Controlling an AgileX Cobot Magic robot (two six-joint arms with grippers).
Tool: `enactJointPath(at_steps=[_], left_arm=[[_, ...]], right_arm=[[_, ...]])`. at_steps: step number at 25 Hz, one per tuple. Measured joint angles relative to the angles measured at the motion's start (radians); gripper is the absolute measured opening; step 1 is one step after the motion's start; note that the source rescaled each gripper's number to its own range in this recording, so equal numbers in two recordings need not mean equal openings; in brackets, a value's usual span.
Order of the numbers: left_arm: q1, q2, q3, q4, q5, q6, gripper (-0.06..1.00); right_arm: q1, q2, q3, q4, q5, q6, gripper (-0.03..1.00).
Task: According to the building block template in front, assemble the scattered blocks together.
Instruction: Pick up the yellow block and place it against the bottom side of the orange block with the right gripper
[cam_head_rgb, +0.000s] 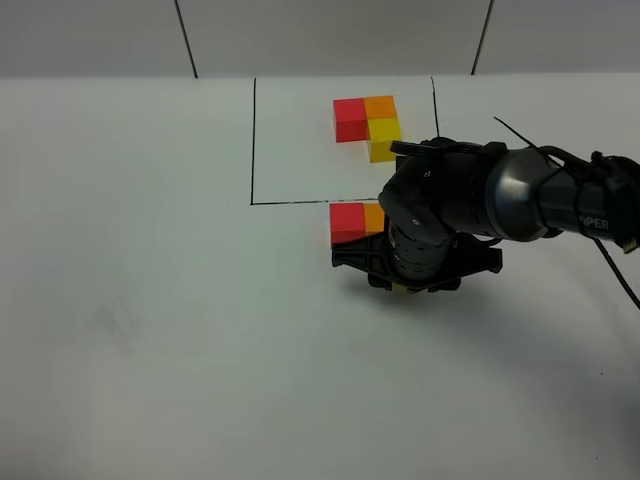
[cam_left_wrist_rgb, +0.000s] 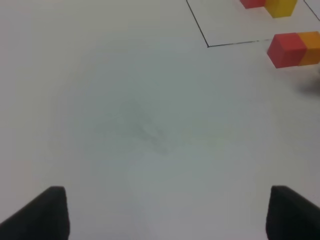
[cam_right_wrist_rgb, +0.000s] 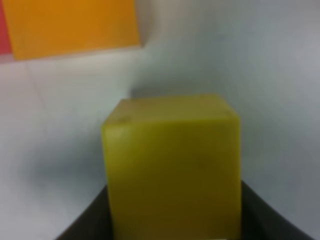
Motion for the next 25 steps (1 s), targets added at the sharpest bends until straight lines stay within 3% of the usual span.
enactJointPath(at_steps=[25], left_arm=[[0.000, 0.000, 0.000, 0.000, 0.000, 0.000, 0.74]], right_arm=[[0.022, 0.074, -0.093, 0.006, 0.042, -0.013, 0.02]])
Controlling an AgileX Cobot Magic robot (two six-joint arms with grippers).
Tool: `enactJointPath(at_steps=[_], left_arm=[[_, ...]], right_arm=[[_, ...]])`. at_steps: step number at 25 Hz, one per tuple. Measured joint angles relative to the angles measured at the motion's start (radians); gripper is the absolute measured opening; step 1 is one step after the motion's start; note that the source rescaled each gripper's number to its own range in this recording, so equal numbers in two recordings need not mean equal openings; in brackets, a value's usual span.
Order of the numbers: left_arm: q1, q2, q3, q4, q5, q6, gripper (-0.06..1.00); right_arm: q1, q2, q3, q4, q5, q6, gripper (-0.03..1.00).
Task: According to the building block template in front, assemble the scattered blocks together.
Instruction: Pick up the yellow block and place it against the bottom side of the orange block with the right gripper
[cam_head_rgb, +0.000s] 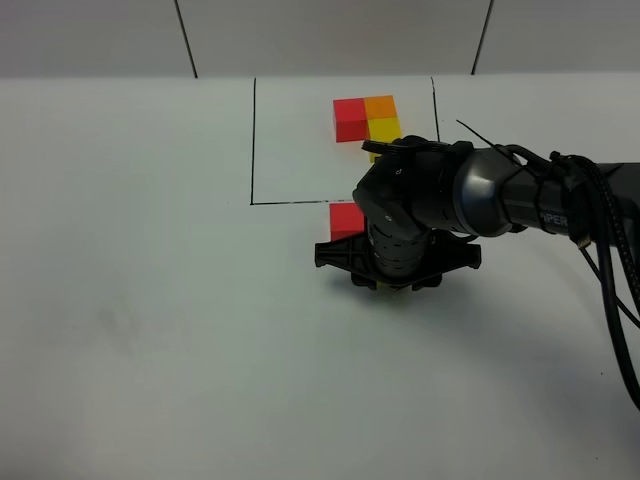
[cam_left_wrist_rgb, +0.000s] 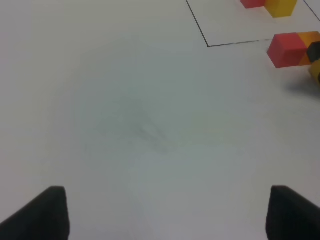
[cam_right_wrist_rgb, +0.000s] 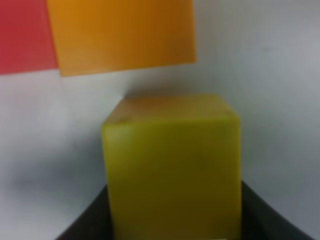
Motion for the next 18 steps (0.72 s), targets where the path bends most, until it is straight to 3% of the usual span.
enactJointPath(at_steps=[18], left_arm=[[0.000, 0.000, 0.000, 0.000, 0.000, 0.000, 0.74]], right_arm=[[0.016, 0.016, -0.004, 0.003, -0.036, 0.000, 0.02]])
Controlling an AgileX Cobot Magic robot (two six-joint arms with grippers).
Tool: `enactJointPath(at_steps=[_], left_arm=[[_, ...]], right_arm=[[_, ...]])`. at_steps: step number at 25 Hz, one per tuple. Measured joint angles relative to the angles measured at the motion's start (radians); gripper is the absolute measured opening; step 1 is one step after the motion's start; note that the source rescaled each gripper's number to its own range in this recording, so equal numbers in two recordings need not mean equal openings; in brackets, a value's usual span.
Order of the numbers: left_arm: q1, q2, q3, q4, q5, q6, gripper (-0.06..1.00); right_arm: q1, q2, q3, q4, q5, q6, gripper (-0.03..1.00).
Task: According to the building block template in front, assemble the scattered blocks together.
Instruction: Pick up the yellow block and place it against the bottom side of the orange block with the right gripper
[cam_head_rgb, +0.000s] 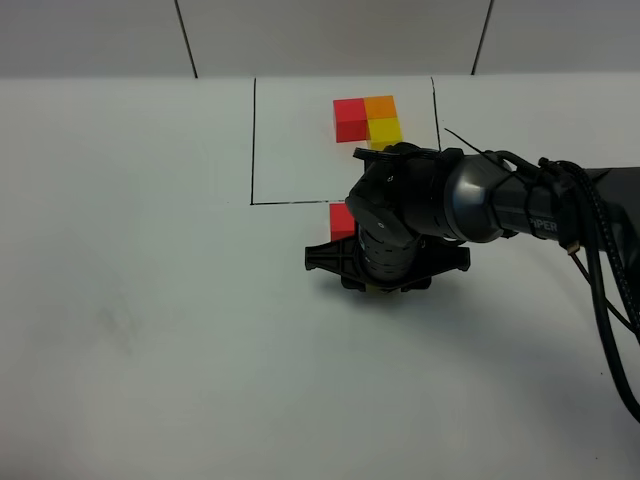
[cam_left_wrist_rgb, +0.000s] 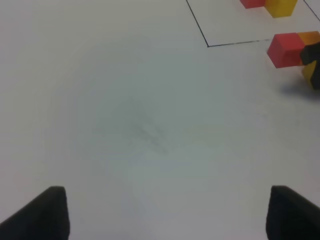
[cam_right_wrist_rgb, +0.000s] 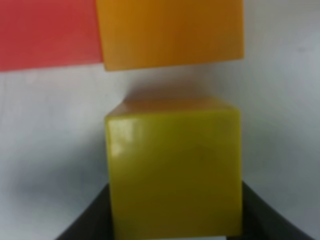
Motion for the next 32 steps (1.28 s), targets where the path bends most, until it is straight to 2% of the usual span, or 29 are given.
enactJointPath(at_steps=[32], left_arm=[[0.000, 0.000, 0.000, 0.000, 0.000, 0.000, 0.74]], right_arm=[[-0.001, 0.018, -0.003, -0.041, -0.022, 0.012, 0.02]])
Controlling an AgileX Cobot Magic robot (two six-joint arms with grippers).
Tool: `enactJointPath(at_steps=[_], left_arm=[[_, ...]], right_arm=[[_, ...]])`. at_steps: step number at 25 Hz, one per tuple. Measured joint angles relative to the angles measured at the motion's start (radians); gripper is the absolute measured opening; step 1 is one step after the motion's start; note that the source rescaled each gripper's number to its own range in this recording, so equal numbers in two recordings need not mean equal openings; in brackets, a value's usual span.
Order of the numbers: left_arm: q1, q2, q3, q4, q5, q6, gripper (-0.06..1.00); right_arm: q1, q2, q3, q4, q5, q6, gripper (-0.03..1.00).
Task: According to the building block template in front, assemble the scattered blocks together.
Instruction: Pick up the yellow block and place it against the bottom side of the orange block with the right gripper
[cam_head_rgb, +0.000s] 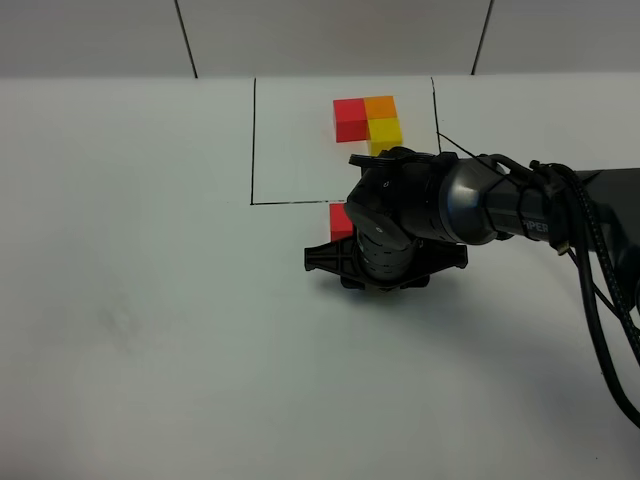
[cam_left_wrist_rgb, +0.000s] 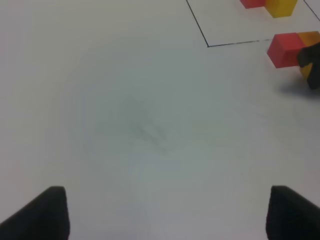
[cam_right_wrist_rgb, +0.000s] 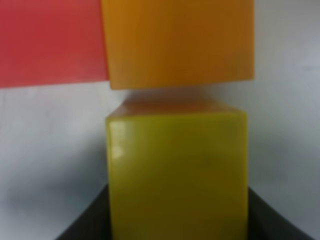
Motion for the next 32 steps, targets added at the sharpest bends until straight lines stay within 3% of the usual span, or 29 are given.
enactJointPath(at_steps=[32], left_arm=[[0.000, 0.000, 0.000, 0.000, 0.000, 0.000, 0.74]], right_arm=[[0.000, 0.002, 0.000, -0.020, -0.005, -0.011, 0.02]])
